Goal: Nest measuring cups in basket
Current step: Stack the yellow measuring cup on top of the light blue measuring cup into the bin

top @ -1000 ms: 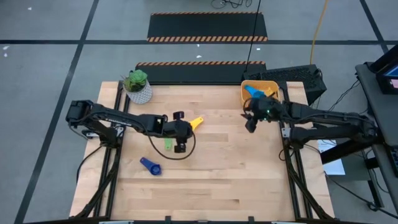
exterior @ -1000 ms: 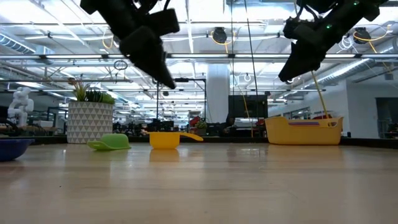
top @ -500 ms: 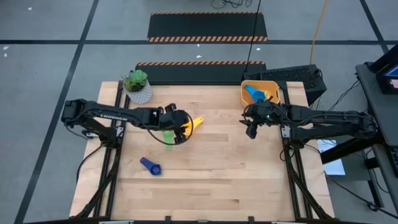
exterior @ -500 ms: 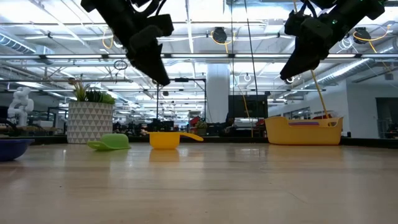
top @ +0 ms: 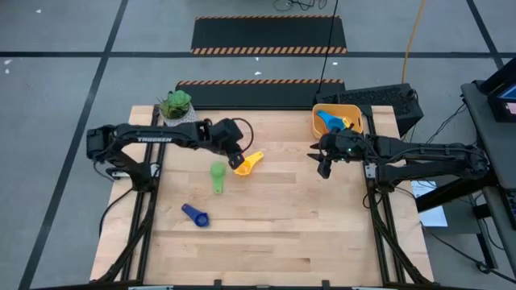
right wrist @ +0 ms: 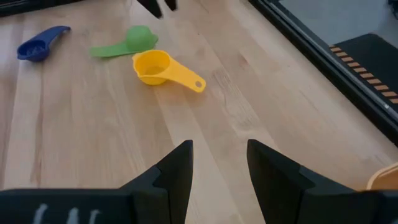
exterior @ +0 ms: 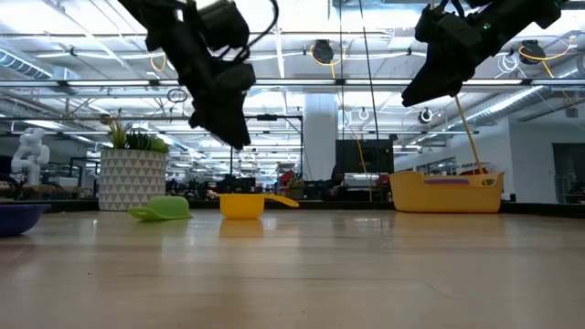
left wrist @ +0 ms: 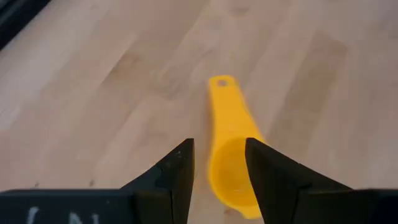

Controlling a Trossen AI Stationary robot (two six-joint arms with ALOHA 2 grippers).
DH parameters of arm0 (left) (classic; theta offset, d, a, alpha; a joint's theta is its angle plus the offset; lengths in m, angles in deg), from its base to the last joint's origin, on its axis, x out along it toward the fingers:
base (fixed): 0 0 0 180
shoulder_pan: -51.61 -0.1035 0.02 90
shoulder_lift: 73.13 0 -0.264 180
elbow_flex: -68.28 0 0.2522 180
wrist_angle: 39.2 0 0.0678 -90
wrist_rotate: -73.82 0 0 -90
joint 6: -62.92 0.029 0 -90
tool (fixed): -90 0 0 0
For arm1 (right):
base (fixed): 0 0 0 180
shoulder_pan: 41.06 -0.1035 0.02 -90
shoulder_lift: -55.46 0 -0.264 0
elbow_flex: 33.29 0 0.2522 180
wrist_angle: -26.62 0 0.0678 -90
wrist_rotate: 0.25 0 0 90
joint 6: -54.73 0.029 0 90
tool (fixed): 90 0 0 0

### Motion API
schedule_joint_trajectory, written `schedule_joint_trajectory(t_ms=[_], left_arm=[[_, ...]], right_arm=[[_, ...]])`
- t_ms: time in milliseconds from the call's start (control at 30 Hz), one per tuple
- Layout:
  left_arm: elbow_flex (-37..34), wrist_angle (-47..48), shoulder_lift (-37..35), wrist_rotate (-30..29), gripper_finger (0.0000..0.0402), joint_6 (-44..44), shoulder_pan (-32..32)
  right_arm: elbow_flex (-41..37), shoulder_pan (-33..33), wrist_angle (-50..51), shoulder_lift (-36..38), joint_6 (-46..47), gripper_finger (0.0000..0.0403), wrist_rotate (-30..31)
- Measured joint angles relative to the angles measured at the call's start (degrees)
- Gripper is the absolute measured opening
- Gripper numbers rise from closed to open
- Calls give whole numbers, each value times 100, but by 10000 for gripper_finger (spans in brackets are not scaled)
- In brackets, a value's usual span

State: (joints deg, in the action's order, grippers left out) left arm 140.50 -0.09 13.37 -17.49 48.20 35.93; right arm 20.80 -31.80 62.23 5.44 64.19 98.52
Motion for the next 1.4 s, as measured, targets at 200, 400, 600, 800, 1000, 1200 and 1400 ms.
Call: schedule_joint_trajectory(t_ms=[200,400,600,800,1000,1200,1400], left_arm=[[0,-512,461,861,166,103,-343],[111,-850,986,1246,245,-66,-407],[284,-835,1491,1265,310,63,-519],[293,-839,1792,1713,322,-79,-657],[295,-907,1852,1951,286,103,-650],[295,-926,1906,1957,230,400,-647],[295,-941,1921,2095,161,677,-598]], right_arm=[[0,0,-65,0,-274,144,4],[0,2,-65,0,-314,144,7],[0,2,-64,0,-314,144,7],[0,2,-63,0,-333,144,7],[0,2,-61,0,-440,144,9],[0,2,-62,0,-441,144,9],[0,2,-61,0,-441,144,9]])
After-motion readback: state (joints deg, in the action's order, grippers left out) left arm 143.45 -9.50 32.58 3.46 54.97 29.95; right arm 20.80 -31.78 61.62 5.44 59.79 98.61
